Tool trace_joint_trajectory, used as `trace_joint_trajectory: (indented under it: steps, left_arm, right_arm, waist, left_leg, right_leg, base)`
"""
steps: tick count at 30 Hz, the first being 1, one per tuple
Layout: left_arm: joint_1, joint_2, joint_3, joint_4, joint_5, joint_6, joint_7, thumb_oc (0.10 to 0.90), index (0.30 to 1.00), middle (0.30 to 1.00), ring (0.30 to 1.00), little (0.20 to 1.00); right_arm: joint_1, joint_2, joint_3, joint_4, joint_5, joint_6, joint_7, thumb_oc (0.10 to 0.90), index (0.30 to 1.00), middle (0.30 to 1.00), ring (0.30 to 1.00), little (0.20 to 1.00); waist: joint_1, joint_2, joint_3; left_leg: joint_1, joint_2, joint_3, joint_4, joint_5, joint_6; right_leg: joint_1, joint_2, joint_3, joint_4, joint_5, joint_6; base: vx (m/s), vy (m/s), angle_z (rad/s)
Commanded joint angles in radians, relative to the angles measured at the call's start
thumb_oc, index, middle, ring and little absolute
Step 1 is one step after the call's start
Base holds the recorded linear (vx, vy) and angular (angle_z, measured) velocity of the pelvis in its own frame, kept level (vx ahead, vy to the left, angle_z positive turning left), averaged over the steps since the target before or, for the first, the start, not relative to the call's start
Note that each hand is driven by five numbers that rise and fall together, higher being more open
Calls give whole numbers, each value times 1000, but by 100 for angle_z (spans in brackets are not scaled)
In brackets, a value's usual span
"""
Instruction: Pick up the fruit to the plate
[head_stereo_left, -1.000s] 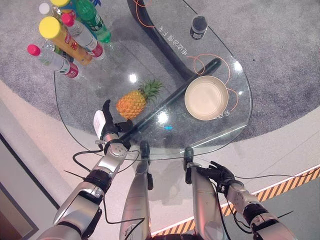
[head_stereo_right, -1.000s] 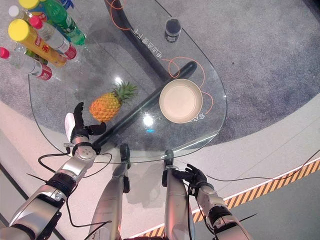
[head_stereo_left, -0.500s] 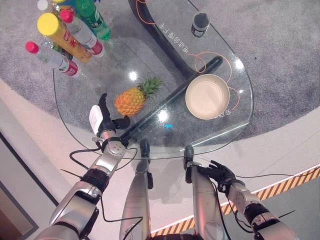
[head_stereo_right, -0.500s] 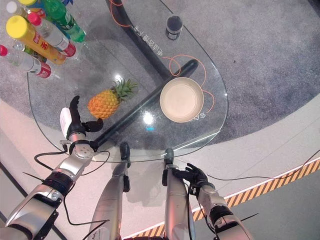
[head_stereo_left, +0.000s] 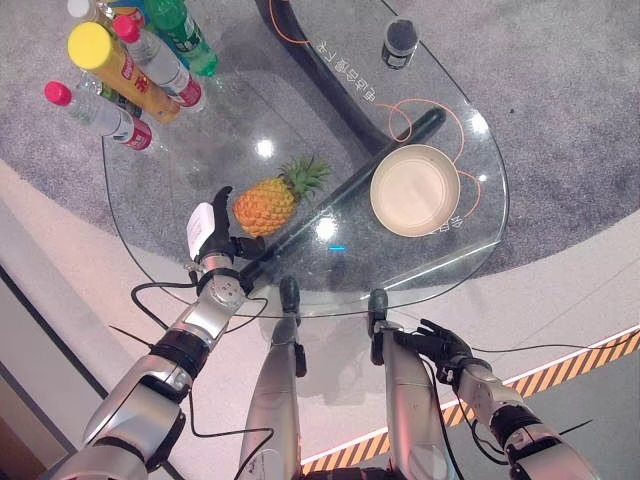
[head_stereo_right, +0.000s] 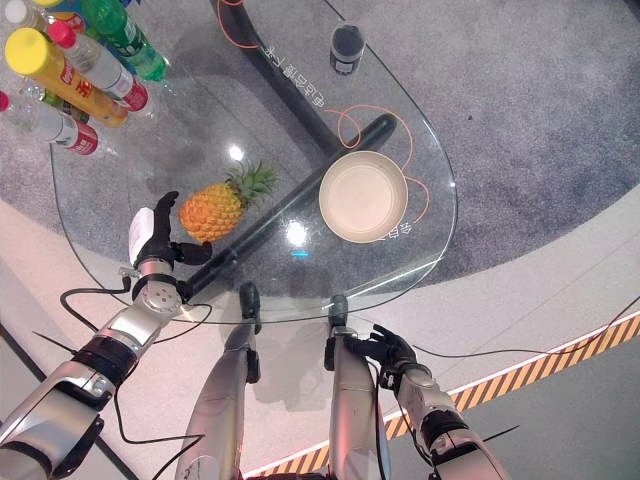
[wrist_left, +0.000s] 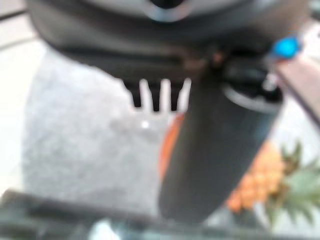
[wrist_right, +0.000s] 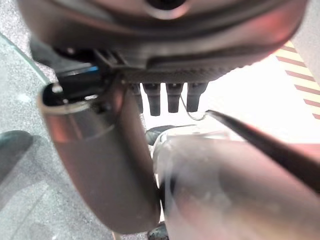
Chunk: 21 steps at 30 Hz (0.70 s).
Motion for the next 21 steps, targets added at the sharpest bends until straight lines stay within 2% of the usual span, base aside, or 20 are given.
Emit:
trace_joint_trajectory:
  steps: [1,12,14,21]
  left_arm:
    - [-131,39,27,-37,83,-46,7,800,900,900,900,900]
    - [-177,39,-10,-3,99,-41,-52,800,900,900,900,900]
    - [-196,43,-33,4,119,-60,-94,800,900,900,900,900]
    - [-226,41,-79,7,117,-47,-123,800,900,900,900,900]
  right_arm:
    - [110,-25,76,67,-27,60,-13,800,900,900,900,900]
    - [93,-25,79,75,-37,64,-2,800,900,900,900,900]
    - [87,-26,82,81,-36,61,1,800,900,900,900,900]
    - [81,-27,86,89,-45,61,10,800,900,900,900,900]
  waist:
    - [-28,-24,-7]
    - [-38,-24,-7]
    - [-41,-24,-7]
    - [-48,-23,-7]
  left_leg:
    - [-20,-55,31,164,-90,39]
    - [-33,-53,39,165,-87,36]
    - [-34,-52,42,160,-85,35]
    - [-39,-52,46,163,-86,35]
  right_leg:
    - [65,1,-22,-281,259,14]
    - [48,1,-15,-281,266,17]
    - [46,2,-14,-286,268,17]
    - [39,2,-9,-286,271,18]
  base:
    - [0,0,0]
    - [-3,4,-2]
    - [0,0,0]
    - [0,0,0]
